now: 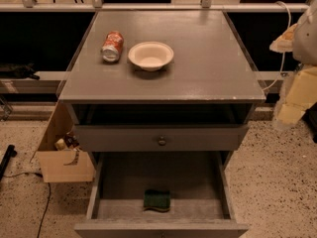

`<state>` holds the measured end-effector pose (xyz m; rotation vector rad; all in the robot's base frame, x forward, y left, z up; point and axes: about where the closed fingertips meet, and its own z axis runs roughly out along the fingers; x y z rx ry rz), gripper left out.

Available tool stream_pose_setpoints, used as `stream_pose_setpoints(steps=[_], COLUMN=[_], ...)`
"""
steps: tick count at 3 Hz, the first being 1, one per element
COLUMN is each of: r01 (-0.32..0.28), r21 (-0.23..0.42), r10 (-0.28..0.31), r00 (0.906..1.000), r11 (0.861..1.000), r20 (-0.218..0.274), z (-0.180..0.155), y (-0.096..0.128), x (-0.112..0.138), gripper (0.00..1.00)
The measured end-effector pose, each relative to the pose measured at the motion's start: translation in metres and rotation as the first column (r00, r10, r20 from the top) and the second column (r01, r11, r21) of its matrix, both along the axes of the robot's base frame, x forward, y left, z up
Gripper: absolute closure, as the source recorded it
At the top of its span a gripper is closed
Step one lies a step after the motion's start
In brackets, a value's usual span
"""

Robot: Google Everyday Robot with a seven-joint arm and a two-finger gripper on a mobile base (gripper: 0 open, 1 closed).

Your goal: Pick sponge from middle drawer and place on counter

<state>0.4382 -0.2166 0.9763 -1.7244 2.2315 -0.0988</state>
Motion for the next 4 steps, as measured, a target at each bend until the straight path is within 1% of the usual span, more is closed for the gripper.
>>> stream_pose_setpoints(steps=[1,2,3,4], r01=[0.0,0.017,0.049,0.102], r21=[0.0,0.023,0.165,0.359], r10=[0.0,-0.018,-0.058,-0.12], r00=[1.0,0.9997,0.997,0.9924], r11=[1.0,1.0,0.985,0.928], r20=[0.0,0.017,0.052,0.028], z=[0.0,-0.005,-0.029,-0.078], y=[0.0,-0.007,-0.033,-0.053], x=[0.0,-0.003,-0.003,-0.009], gripper=[0.0,0.0,0.0,0.0])
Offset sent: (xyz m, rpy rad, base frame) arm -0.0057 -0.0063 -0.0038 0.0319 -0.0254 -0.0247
